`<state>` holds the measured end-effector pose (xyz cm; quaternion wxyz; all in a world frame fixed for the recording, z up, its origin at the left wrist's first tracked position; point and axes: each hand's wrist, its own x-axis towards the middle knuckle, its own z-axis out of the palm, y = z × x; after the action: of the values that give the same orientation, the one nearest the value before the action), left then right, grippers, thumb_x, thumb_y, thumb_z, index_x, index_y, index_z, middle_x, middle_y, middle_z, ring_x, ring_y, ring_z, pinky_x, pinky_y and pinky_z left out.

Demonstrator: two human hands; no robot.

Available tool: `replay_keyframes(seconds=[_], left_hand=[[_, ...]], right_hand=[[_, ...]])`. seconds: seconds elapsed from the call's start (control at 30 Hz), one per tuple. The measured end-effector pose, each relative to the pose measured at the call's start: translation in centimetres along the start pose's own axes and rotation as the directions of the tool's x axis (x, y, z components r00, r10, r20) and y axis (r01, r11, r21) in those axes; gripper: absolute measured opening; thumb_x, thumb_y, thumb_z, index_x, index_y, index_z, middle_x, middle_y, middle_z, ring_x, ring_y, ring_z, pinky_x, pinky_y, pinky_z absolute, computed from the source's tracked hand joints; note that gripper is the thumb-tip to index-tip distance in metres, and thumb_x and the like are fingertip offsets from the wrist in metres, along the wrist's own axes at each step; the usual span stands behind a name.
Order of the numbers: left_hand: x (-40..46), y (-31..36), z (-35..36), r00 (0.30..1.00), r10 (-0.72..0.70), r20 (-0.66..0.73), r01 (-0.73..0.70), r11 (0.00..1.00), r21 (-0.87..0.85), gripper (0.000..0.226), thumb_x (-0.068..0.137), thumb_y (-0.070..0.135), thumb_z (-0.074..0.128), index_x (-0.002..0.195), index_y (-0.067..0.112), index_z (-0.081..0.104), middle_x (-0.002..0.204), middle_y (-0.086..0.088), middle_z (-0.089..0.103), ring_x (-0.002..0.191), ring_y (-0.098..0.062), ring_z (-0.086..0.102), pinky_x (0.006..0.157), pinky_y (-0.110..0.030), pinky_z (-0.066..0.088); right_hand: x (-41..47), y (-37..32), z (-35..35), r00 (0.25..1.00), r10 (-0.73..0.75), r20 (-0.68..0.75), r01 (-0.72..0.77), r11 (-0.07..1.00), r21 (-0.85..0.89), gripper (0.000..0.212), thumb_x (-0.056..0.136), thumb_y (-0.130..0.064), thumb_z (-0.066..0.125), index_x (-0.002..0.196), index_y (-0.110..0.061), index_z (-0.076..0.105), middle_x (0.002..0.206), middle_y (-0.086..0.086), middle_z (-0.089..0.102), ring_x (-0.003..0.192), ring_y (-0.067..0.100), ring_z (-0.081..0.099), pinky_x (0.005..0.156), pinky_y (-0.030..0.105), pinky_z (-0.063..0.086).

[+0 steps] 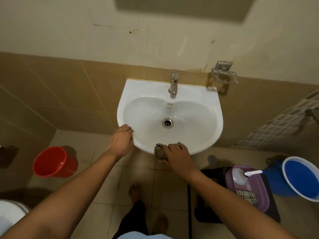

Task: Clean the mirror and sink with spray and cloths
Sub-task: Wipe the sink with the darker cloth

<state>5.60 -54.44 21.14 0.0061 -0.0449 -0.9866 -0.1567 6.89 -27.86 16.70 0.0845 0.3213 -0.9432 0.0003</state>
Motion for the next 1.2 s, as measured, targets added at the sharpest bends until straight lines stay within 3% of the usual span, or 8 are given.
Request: replay_keyframes(seconds=[0.3, 0.5, 0.63, 0.8, 0.9, 1.03, 1.1, 1.2], left_hand=[[-0.5, 0.4, 0.4, 0.999, -0.017, 0.047, 0.019, 0.999, -0.043, 0.025, 0.090, 0.010, 0.044, 0.099, 0.001, 0.065, 0.103, -0.010, 0.063, 0.107, -0.025, 0.052, 0.094, -0.040, 0.047], [0.0, -0.3, 0.0, 0.996, 0.037, 0.079, -0.037, 0.999, 0.004, 0.019, 0.089, 0.011, 0.049, 0.089, 0.002, 0.066, 0.093, -0.010, 0.063, 0.095, -0.026, 0.057, 0.081, -0.039, 0.049], [0.8, -1.1, -0.4, 0.991, 0.095, 0.091, -0.100, 0.994, 0.043, 0.017, 0.087, 0.010, 0.053, 0.081, 0.002, 0.067, 0.086, -0.011, 0.065, 0.087, -0.028, 0.060, 0.076, -0.040, 0.050], [2.0, -1.3, -0.3, 0.982, 0.128, 0.137, -0.149, 0.977, 0.155, 0.024, 0.085, 0.018, 0.051, 0.069, 0.005, 0.063, 0.074, -0.011, 0.062, 0.073, -0.030, 0.057, 0.063, -0.040, 0.049], [2.4, -1.3, -0.1, 0.980, 0.146, 0.134, -0.174, 0.959, 0.223, 0.033, 0.081, 0.025, 0.042, 0.063, 0.006, 0.062, 0.068, -0.010, 0.060, 0.065, -0.030, 0.056, 0.056, -0.035, 0.044], [2.6, -1.3, 0.3, 0.985, 0.130, 0.113, -0.152, 0.964, 0.217, 0.037, 0.080, 0.026, 0.036, 0.061, 0.005, 0.060, 0.065, -0.011, 0.058, 0.060, -0.029, 0.054, 0.055, -0.036, 0.043], [3.0, -1.2, 0.3, 0.988, 0.104, 0.113, -0.127, 0.966, 0.225, 0.035, 0.079, 0.025, 0.039, 0.063, 0.004, 0.061, 0.066, -0.012, 0.060, 0.061, -0.030, 0.056, 0.058, -0.038, 0.045], [3.5, -1.0, 0.2, 0.993, 0.028, 0.115, -0.052, 0.977, 0.209, 0.020, 0.078, 0.013, 0.054, 0.063, 0.002, 0.058, 0.066, -0.013, 0.059, 0.064, -0.032, 0.057, 0.060, -0.041, 0.050]], right_hand=[[0.4, -1.2, -0.7, 0.989, 0.127, 0.072, -0.123, 0.991, -0.059, 0.055, 0.071, -0.064, 0.075, 0.100, -0.018, 0.068, 0.084, 0.002, 0.068, 0.077, 0.024, 0.065, 0.082, 0.040, 0.046], [6.4, -8.3, -1.5, 0.949, 0.195, 0.248, -0.233, 0.964, 0.132, 0.058, 0.096, -0.054, 0.051, 0.133, -0.009, 0.048, 0.120, 0.016, 0.063, 0.106, 0.036, 0.059, 0.095, 0.050, 0.042], [6.5, -8.0, -1.1, 0.971, 0.186, 0.150, -0.211, 0.962, 0.173, 0.061, 0.093, -0.061, 0.052, 0.126, -0.010, 0.056, 0.106, 0.013, 0.067, 0.093, 0.032, 0.063, 0.082, 0.044, 0.046], [3.0, -4.0, -1.3, 0.965, 0.240, 0.102, -0.254, 0.954, 0.158, 0.076, 0.090, -0.078, 0.021, 0.096, -0.016, 0.064, 0.082, 0.005, 0.067, 0.073, 0.027, 0.061, 0.072, 0.039, 0.046], [1.2, -0.8, -2.4, 0.927, 0.305, 0.220, -0.331, 0.939, 0.095, 0.080, 0.090, -0.078, 0.014, 0.099, -0.019, 0.066, 0.091, 0.004, 0.069, 0.089, 0.028, 0.062, 0.088, 0.045, 0.044], [0.3, 3.3, -3.8, 0.850, 0.400, 0.343, -0.445, 0.894, 0.062, 0.071, 0.093, -0.072, 0.017, 0.098, -0.021, 0.067, 0.099, 0.002, 0.068, 0.106, 0.025, 0.055, 0.107, 0.043, 0.028], [0.4, 5.4, -3.8, 0.813, 0.434, 0.387, -0.482, 0.876, 0.030, 0.070, 0.093, -0.070, 0.019, 0.095, -0.022, 0.069, 0.099, 0.003, 0.068, 0.110, 0.026, 0.053, 0.109, 0.044, 0.023], [0.9, 8.8, -3.2, 0.755, 0.439, 0.488, -0.486, 0.873, -0.033, 0.071, 0.091, -0.071, 0.021, 0.111, -0.023, 0.069, 0.114, 0.005, 0.065, 0.123, 0.027, 0.045, 0.115, 0.049, 0.014]])
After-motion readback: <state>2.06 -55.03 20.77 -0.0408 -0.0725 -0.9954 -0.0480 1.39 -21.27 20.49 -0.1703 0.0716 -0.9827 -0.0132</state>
